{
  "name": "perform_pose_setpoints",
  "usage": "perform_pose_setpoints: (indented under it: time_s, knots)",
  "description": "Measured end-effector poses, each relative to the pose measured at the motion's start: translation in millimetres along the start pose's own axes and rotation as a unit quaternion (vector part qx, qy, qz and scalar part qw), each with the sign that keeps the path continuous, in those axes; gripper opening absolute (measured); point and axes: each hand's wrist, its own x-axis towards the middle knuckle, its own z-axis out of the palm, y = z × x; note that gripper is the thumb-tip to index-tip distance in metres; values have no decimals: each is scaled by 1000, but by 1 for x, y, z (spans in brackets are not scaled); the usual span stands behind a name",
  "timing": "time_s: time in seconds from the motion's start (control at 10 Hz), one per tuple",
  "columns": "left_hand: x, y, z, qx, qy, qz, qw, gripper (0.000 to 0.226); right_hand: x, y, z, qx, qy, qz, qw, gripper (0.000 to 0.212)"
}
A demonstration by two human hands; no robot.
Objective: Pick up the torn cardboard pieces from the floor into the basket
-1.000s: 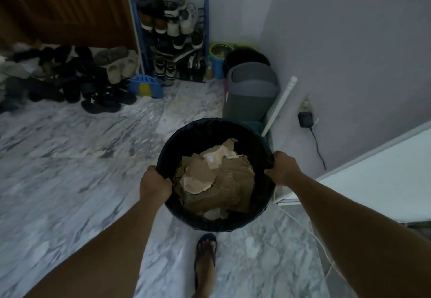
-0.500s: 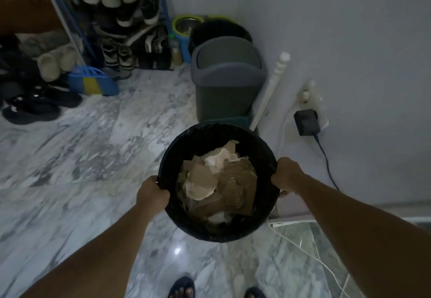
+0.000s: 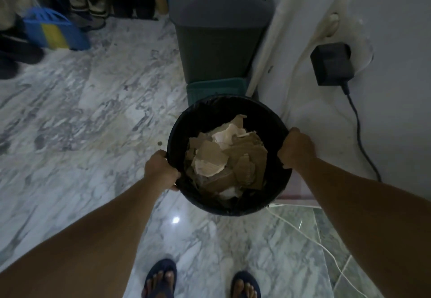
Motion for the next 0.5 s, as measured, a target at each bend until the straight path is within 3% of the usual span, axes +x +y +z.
perform_pose_setpoints:
  time_s: [0.2,0.3,0.4,0.5]
  knots:
    - [-14,-10,18,-34,16,5,999,51,-5,11,1,29,12,-24,999,54]
    - [-23,-20,24,-49,27,7,998,54,-20,13,-1,53,1,-41,998,50]
    - [-33,-22,26,-90,7,-22,996,71,-31,18,0,53,2,-60,997,42]
    - [-49,-20,22,-24,1,-32,999,91,-47,26,-3,31,-5,-77,997,43]
